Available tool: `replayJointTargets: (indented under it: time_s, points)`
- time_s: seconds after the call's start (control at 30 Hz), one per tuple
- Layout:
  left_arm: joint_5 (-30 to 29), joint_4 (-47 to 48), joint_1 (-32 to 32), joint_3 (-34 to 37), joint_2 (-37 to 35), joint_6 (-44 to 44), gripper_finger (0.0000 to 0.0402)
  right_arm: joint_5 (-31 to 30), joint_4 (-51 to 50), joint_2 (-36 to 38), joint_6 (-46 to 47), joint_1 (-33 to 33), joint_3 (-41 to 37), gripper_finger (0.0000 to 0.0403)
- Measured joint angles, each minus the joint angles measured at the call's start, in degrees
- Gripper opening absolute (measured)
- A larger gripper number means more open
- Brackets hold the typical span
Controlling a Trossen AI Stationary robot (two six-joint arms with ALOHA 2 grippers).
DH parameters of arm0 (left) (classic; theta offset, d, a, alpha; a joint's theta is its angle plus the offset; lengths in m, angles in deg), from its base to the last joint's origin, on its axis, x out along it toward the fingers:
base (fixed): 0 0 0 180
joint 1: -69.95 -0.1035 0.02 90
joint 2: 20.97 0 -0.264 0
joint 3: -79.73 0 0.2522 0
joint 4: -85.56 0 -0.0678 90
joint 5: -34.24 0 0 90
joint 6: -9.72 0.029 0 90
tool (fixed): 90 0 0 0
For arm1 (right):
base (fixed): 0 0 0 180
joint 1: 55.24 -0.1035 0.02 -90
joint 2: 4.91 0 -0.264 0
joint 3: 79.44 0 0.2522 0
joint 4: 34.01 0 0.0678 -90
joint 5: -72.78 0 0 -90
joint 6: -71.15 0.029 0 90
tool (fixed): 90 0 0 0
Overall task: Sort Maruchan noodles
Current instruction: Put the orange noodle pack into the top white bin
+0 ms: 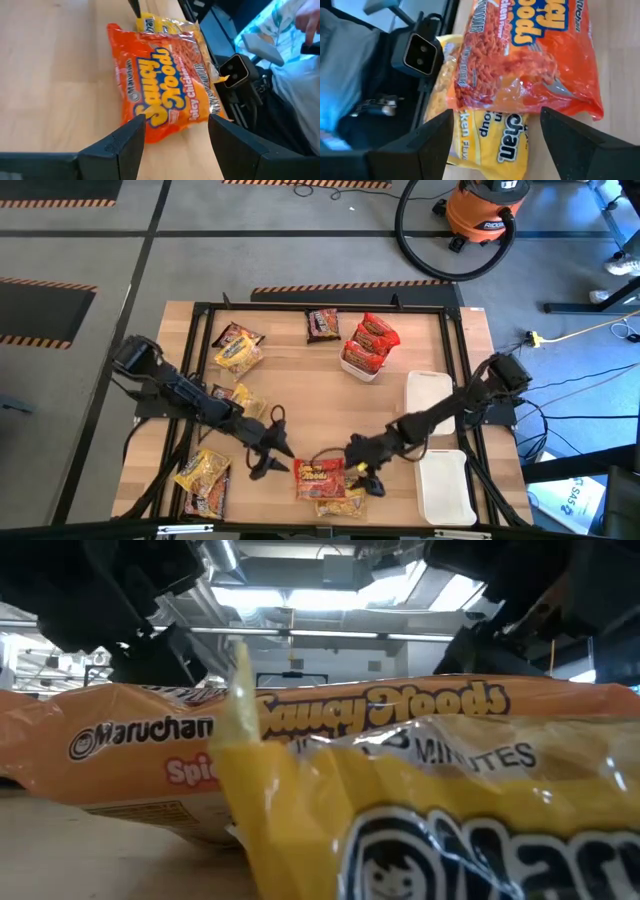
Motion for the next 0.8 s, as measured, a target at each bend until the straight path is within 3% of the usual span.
replayJointTargets:
  time_s: [0.33,0.6,0.8]
  points:
    - [0.07,2.28,-0.41,-10.87,13.35,2.91,0.0209,-5.25,4.28,-4.21,0.02,0.31,0.0,0.0273]
    - [-2.86,7.84,-5.6,-11.58,12.8,6.48,0.0209,-12.37,0.57,-4.25,-2.86,4.12,-0.07,0.0273]
    - [-5.73,13.88,-11.19,-11.45,8.78,11.86,0.0209,-16.69,-8.76,-1.29,-3.02,8.67,0.04,0.0273]
